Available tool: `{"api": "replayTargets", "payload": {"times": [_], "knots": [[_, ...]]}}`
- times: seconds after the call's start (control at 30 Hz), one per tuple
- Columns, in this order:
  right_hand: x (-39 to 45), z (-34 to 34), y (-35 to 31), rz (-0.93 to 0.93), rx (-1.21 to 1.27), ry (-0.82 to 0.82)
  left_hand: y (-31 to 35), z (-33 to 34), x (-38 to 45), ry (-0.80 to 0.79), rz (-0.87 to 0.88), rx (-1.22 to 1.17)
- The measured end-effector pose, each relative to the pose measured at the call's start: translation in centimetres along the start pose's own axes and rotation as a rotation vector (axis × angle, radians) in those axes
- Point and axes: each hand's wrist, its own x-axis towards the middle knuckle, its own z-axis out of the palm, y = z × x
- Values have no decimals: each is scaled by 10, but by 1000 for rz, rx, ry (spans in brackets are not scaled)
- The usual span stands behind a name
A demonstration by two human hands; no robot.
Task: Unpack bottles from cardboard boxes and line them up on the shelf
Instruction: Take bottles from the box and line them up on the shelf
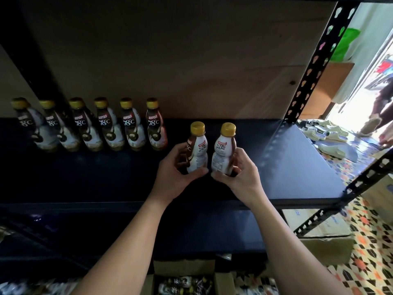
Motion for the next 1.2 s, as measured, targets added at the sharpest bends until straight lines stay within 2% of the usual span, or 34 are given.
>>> {"api": "replayTargets", "payload": {"times": [0.1,0.23,0.4,0.63,1.2], "knots": [[-1,3,-1,-32,-59,39,-3,-3,2,-27,6,-15],[1,2,4,-53,-26,-24,-5,-9,4,-78,-36,-78],[2,-2,10,-37,24,-29,-8,-10,4,-29,-86,-124],[-2,5,5,-89,-78,82,-10,-5,4,32,-44,-27],[0,12,5,-88,-249,121,-8,-1,1,109,18,114]]}}
